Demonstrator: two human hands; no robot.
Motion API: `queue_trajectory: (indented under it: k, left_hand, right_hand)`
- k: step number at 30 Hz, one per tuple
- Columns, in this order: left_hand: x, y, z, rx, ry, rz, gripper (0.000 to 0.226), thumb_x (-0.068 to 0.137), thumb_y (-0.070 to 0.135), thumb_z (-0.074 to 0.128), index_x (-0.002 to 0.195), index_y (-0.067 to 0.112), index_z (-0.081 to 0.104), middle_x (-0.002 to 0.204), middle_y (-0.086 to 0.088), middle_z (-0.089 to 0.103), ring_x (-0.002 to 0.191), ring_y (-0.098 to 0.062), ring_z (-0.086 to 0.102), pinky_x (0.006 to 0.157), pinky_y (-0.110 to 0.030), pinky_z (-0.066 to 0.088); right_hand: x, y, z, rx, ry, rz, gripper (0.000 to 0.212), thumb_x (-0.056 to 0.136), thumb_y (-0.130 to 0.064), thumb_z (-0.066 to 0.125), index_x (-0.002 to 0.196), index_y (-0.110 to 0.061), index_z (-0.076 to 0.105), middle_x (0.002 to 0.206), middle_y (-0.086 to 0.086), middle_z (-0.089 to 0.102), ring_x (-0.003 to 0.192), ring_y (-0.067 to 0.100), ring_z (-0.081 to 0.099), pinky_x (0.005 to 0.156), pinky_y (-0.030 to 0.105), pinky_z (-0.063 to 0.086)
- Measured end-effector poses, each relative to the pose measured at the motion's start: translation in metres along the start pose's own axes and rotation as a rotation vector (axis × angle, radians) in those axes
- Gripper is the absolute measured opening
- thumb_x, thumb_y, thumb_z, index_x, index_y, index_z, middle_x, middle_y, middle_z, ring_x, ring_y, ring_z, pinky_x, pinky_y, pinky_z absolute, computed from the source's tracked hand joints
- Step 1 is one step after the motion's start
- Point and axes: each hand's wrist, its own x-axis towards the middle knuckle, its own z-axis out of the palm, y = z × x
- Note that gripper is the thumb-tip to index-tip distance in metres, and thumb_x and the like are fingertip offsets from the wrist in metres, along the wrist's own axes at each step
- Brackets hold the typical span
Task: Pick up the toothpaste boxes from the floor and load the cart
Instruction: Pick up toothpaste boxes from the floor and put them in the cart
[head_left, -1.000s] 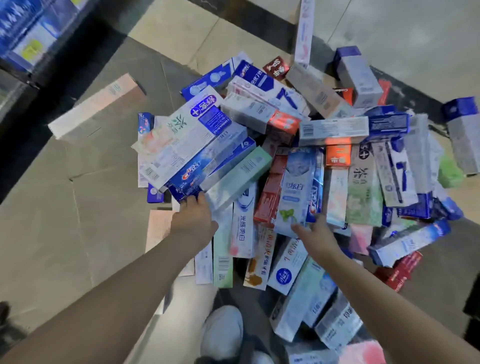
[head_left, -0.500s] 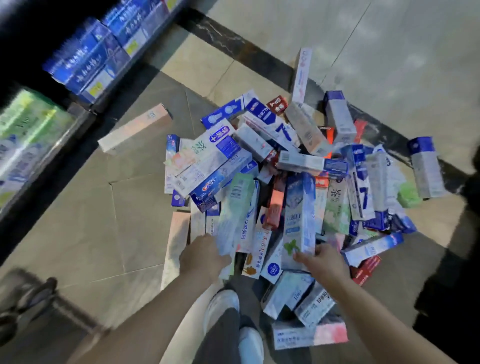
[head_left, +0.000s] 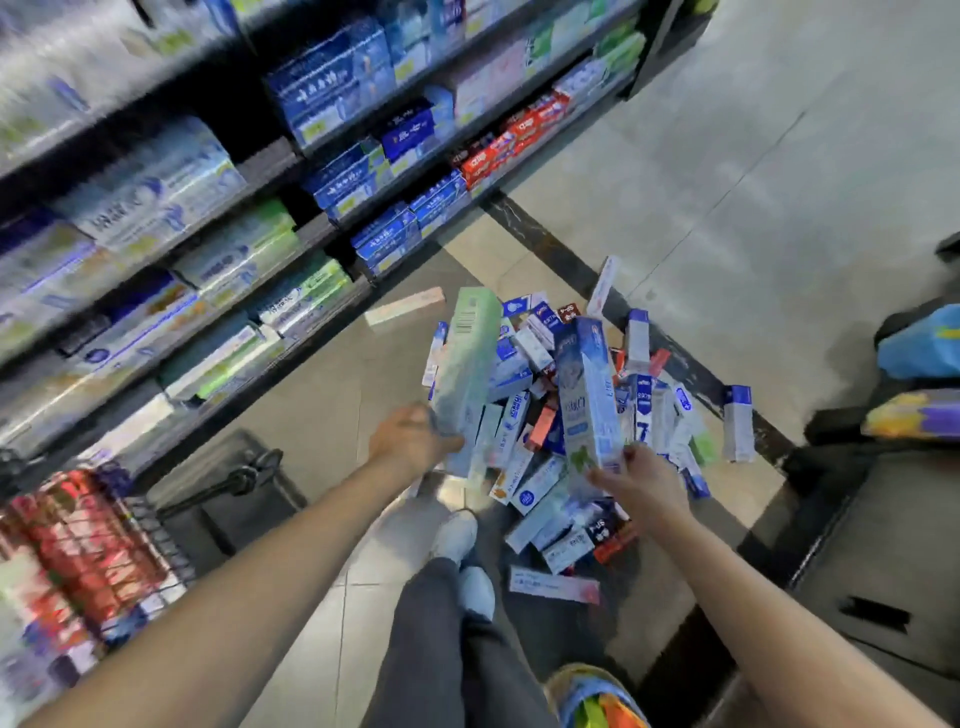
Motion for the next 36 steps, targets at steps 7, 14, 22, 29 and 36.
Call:
queue_trajectory:
  k: [7,14,22,29,36]
  left_hand:
    - [-0.119,-0.044,-0.062,-0.117,0.155,0.002,0.043,0.079,0.044,0.070,0.069,0.003,0.059,0.076,-0.016,0.055,0.076,-0.032,0.058,0.049,-0.031,0.033]
    - [-0.211,-0.139,-0.094,-0.247,0.359,-0.103,0.043,0.079,0.042,0.069,0.109,0.011,0.064,0.104,-0.008,0.065,0.091,-0.026,0.060,0.066,-0.028,0.040]
    - [-0.300,-0.260,-0.103,-0.479,0.551,-0.365,0.035,0.074,0.045,0.073,0.088,0.014,0.063,0.085,-0.003,0.062,0.083,-0.025,0.062,0.066,-0.027,0.044]
    - [-0.354,-0.367,-0.100,-0.619,0.591,-0.511,0.039,0.079,0.046,0.070,0.069,0.014,0.050,0.059,0.001,0.047,0.055,-0.015,0.046,0.043,-0.025,0.029]
    - [-0.378,-0.488,-0.111,-0.555,0.504,-0.564,0.042,0.077,0.048,0.070,0.078,0.007,0.062,0.072,-0.008,0.060,0.064,-0.023,0.056,0.052,-0.031,0.041]
  right_hand:
    - [-0.078,-0.050,-0.029,-0.074,0.019,-0.279,0.036,0.077,-0.041,0.071,0.101,-0.015,0.064,0.092,0.007,0.070,0.079,0.026,0.066,0.070,0.042,0.056]
    - [-0.147,-0.128,0.000,-0.146,-0.069,-0.573,0.038,0.076,-0.042,0.071,0.100,-0.013,0.071,0.091,0.011,0.072,0.078,0.028,0.067,0.063,0.030,0.049]
    - [-0.243,-0.224,0.083,-0.337,-0.164,-0.849,0.041,0.073,-0.044,0.073,0.095,-0.010,0.072,0.087,0.011,0.070,0.080,0.027,0.065,0.057,0.027,0.039]
    - [-0.320,-0.270,0.179,-0.488,-0.274,-0.962,0.030,0.077,-0.035,0.072,0.094,-0.010,0.071,0.082,0.007,0.066,0.069,0.021,0.058,0.046,0.024,0.036]
    - [-0.375,-0.303,0.286,-0.550,-0.317,-0.952,0.032,0.079,-0.038,0.071,0.096,-0.011,0.071,0.085,0.006,0.068,0.072,0.021,0.062,0.047,0.025,0.036]
